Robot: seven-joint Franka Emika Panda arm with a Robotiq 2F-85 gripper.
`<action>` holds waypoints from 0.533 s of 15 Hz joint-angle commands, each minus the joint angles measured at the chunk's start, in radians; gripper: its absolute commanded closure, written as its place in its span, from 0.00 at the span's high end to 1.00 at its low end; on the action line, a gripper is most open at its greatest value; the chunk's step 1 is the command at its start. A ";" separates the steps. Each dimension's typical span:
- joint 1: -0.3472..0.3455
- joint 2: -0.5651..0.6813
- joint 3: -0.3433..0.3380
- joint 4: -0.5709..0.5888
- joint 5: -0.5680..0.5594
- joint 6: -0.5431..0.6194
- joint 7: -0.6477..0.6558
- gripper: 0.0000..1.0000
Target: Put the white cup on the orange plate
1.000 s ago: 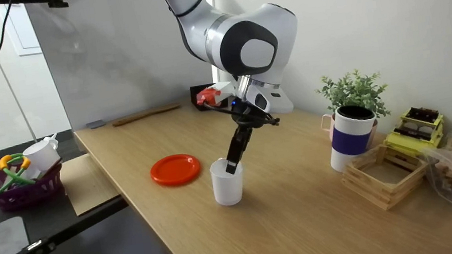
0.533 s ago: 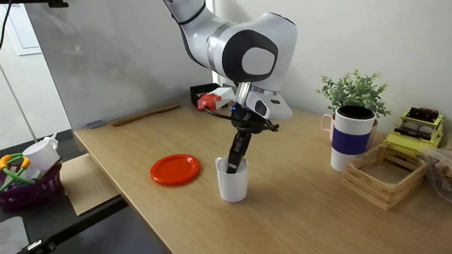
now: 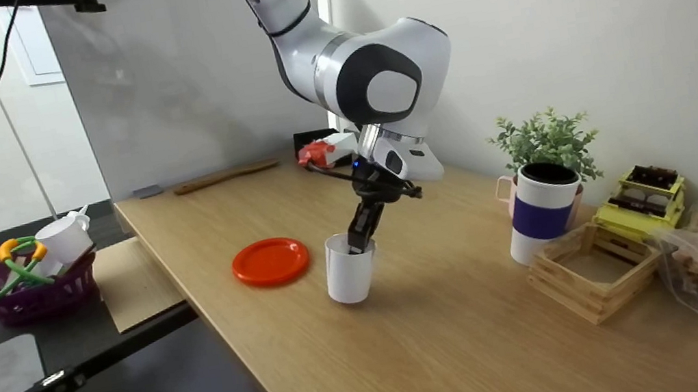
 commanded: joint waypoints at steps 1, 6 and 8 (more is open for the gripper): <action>0.030 -0.050 -0.017 -0.065 -0.024 0.041 0.051 0.01; 0.061 -0.098 -0.032 -0.137 -0.055 0.106 0.128 0.01; 0.067 -0.129 -0.034 -0.174 -0.068 0.135 0.153 0.01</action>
